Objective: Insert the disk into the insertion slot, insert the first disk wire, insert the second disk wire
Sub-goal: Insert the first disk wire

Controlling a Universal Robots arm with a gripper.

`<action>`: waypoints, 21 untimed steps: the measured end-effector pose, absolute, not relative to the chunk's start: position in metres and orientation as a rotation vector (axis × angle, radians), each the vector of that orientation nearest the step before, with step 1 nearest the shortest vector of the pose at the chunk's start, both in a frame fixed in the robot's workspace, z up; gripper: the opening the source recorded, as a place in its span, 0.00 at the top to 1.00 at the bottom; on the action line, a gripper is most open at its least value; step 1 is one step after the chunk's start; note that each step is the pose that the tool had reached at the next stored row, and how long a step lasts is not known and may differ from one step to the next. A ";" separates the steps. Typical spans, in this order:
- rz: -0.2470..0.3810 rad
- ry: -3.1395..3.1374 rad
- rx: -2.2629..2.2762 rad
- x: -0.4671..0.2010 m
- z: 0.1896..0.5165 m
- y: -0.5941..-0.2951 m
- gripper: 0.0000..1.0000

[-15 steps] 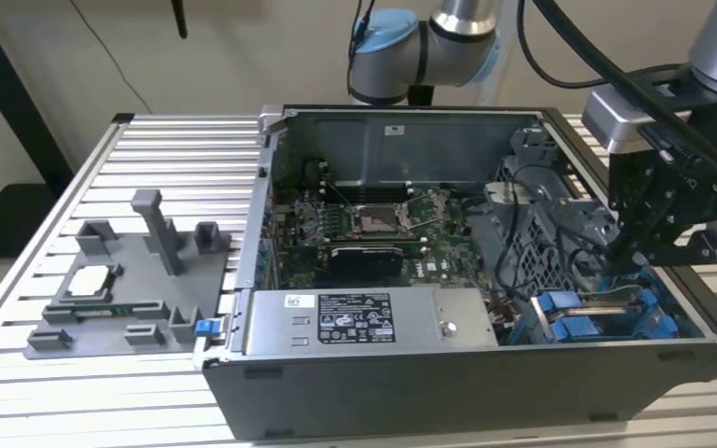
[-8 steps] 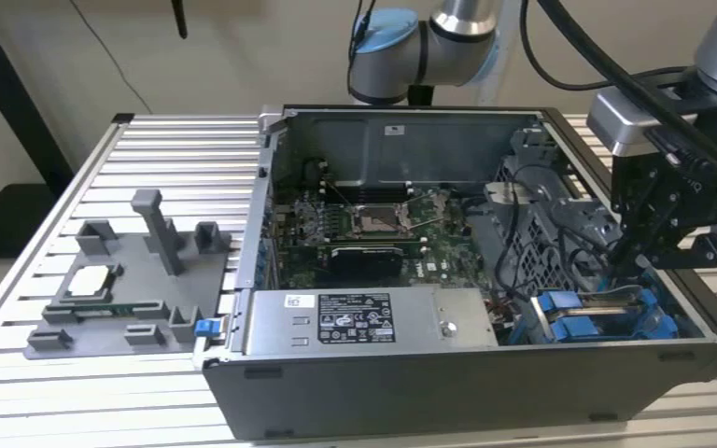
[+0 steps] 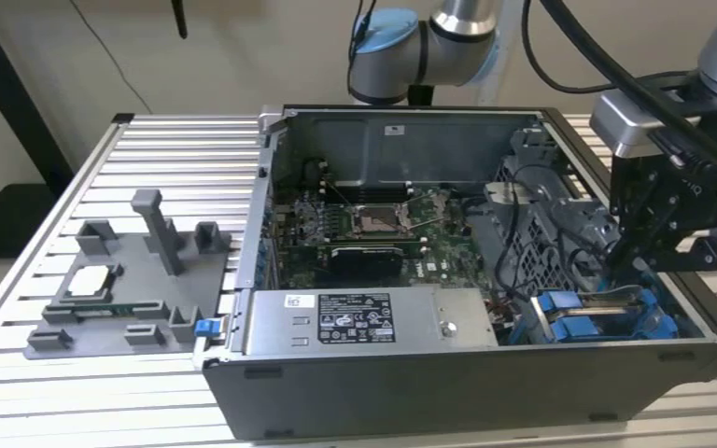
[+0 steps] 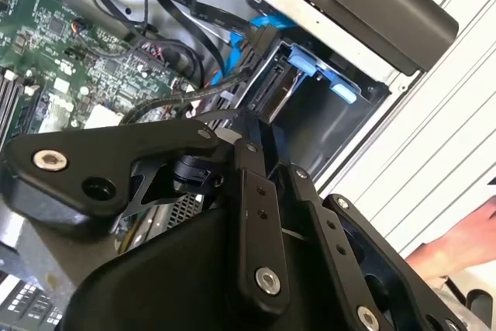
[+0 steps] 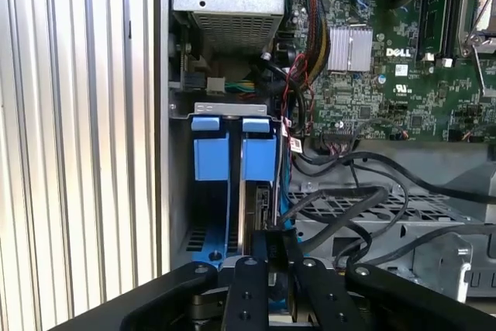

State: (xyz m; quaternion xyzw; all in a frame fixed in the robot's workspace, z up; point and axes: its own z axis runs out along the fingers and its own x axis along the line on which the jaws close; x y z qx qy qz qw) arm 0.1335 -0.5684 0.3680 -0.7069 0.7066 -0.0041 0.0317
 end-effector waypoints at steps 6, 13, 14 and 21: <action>0.035 2.199 -2.198 0.139 0.366 -0.570 1.00; 0.056 2.205 -2.203 0.148 0.362 -0.571 1.00; 0.059 2.206 -2.204 0.149 0.362 -0.572 1.00; 0.073 2.205 -2.203 0.157 0.358 -0.574 1.00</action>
